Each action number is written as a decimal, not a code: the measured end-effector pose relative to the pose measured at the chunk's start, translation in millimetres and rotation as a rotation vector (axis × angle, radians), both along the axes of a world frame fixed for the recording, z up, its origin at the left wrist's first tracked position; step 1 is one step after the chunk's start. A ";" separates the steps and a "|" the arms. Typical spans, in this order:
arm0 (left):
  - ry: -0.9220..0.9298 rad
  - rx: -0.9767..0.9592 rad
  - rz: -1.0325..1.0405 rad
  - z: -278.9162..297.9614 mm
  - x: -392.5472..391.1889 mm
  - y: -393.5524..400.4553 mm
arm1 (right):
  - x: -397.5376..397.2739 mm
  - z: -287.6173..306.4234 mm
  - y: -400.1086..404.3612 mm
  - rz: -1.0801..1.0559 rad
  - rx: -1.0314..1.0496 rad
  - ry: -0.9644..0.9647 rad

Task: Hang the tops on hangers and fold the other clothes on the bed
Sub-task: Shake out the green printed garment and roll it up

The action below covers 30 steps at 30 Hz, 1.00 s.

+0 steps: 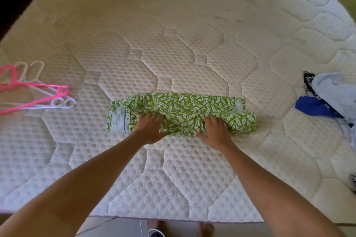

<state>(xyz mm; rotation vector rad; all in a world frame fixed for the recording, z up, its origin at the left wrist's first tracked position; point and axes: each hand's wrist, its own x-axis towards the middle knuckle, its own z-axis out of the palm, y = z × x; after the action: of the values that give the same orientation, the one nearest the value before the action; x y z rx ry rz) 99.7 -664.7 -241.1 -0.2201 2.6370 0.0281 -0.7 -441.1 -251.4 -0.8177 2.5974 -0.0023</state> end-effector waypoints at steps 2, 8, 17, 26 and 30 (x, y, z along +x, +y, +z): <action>-0.076 -0.070 -0.027 -6.5 2.9 1.2 | 4.4 -2.7 -2.1 0.026 0.076 -0.045; -0.044 -0.186 -0.023 -1.3 5.0 0.9 | 4.4 -0.9 -11.4 -0.037 0.145 -0.031; -0.104 0.035 0.195 23.8 -8.2 0.9 | -10.8 46.1 -33.3 -0.101 0.179 -0.022; 0.088 0.033 0.284 -1.3 29.1 -15.3 | 20.2 2.2 -28.4 -0.066 -0.112 0.320; 0.075 0.071 0.168 -9.0 45.1 -20.9 | 76.3 -8.0 -54.3 0.275 -0.289 0.201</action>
<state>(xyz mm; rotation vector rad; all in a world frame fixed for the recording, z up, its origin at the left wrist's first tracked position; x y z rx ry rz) 144.8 -685.6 -250.1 -0.4234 2.6792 0.1896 75.5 -495.4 -259.4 -1.3362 2.6832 -0.2311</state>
